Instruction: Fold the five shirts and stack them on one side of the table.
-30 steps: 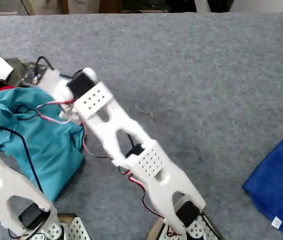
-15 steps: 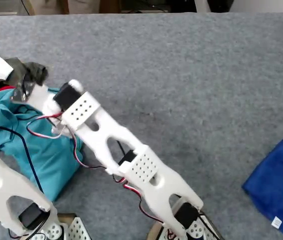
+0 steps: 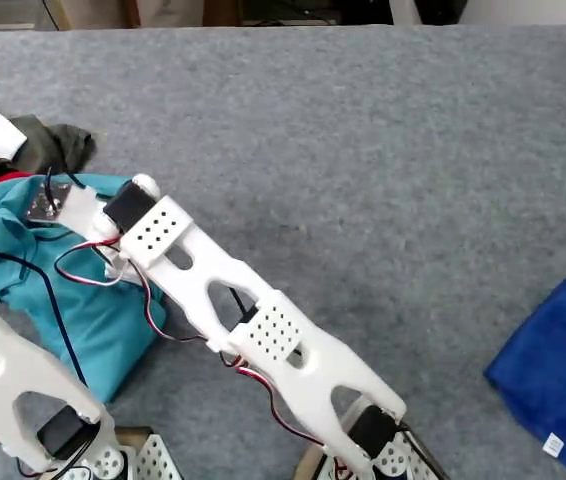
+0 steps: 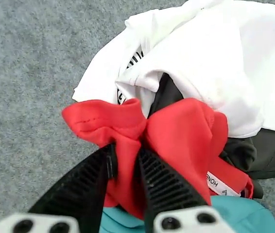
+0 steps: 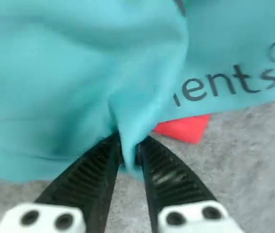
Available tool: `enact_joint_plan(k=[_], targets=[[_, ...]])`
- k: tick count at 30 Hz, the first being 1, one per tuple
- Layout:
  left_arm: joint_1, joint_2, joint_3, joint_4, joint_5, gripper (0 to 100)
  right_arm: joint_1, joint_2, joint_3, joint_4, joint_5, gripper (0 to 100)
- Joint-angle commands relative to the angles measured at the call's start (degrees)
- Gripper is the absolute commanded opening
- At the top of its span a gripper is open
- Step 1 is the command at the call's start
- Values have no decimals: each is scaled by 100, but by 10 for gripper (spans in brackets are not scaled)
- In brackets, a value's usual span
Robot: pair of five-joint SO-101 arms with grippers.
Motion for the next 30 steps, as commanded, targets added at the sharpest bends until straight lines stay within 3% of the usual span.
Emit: enact_joint_plan(k=[1, 10, 17, 30], targets=[[53, -57, -35, 44, -44, 19, 207, -40, -549, 211, -53, 5], [9, -57, -35, 44, -53, 19, 1332, -171, -796, 281, -53, 5], [9, -48, -35, 35, -53, 19, 2642, -716, -752, 281, -360, 5], [-141, -48, -35, -202, -53, 19, 5138, -1341, 620, 281, 35, 5]])
